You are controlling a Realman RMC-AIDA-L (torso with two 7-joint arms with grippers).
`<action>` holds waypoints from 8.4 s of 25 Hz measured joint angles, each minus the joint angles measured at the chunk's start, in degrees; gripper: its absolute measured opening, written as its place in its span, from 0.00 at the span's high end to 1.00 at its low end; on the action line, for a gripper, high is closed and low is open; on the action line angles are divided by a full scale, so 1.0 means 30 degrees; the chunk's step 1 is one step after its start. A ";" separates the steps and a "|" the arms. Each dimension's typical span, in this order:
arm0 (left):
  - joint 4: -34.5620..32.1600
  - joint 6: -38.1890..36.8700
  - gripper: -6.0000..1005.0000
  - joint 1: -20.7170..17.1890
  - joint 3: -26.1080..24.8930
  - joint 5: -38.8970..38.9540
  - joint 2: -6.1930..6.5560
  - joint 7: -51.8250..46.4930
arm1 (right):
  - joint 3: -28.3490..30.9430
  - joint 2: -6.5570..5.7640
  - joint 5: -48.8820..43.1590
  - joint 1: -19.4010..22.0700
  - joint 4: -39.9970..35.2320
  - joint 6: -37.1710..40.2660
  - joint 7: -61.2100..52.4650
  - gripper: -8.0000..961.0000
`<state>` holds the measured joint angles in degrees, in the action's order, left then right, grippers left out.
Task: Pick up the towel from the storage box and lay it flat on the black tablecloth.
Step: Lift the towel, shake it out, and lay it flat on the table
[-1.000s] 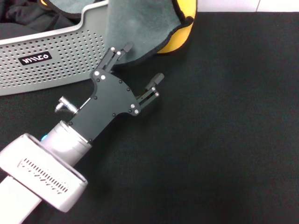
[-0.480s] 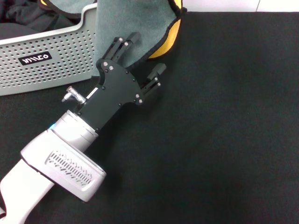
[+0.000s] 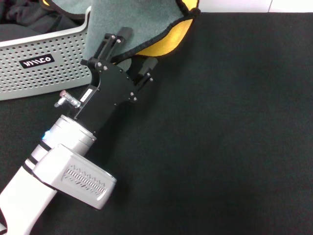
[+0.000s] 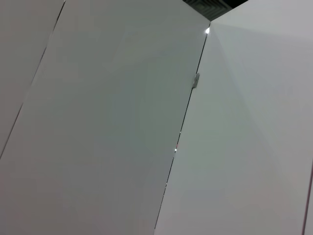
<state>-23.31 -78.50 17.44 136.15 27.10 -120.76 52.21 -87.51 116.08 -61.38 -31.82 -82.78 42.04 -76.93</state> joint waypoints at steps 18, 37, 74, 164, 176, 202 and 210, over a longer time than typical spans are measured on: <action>-0.0255 -0.3652 0.21 -0.1011 0.0718 0.0576 -0.0001 0.2130 | 0.0352 0.0016 0.1216 0.0841 0.0564 0.1167 0.0068 0.98; -0.0051 -0.1944 0.23 0.0156 0.1907 0.2323 0.0000 0.2581 | 0.0173 0.0037 0.4334 -0.0187 0.1254 0.2178 0.0189 0.98; -0.0448 -0.7652 0.24 0.0376 0.3648 0.2821 0.0008 0.0986 | -0.0302 0.0015 0.7243 -0.1759 0.6228 0.1856 0.1678 0.98; 0.0200 -0.1523 0.29 0.4492 0.1961 0.3815 0.0000 0.4910 | -0.1989 0.0036 1.1811 -0.3192 0.5940 0.4329 0.2323 0.98; -0.0026 -0.1643 0.29 0.4458 0.1876 0.3825 0.0000 0.5612 | -0.1922 0.0036 1.2554 -0.2926 0.6296 0.4737 0.2433 0.98; 0.0152 -0.3423 0.30 0.3188 0.1606 0.4832 -0.0001 0.7201 | -0.0946 0.0035 1.3195 -0.1857 0.7056 0.5918 0.2341 0.98; 0.0032 -0.3794 0.31 0.3018 0.1891 0.4814 -0.0001 0.7370 | -0.0355 0.0035 1.3638 -0.1811 0.7953 0.6103 0.2362 0.98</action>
<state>-23.21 -89.88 26.50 141.83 41.54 -120.76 74.32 -88.57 116.19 -20.46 -37.25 -58.92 60.35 -69.85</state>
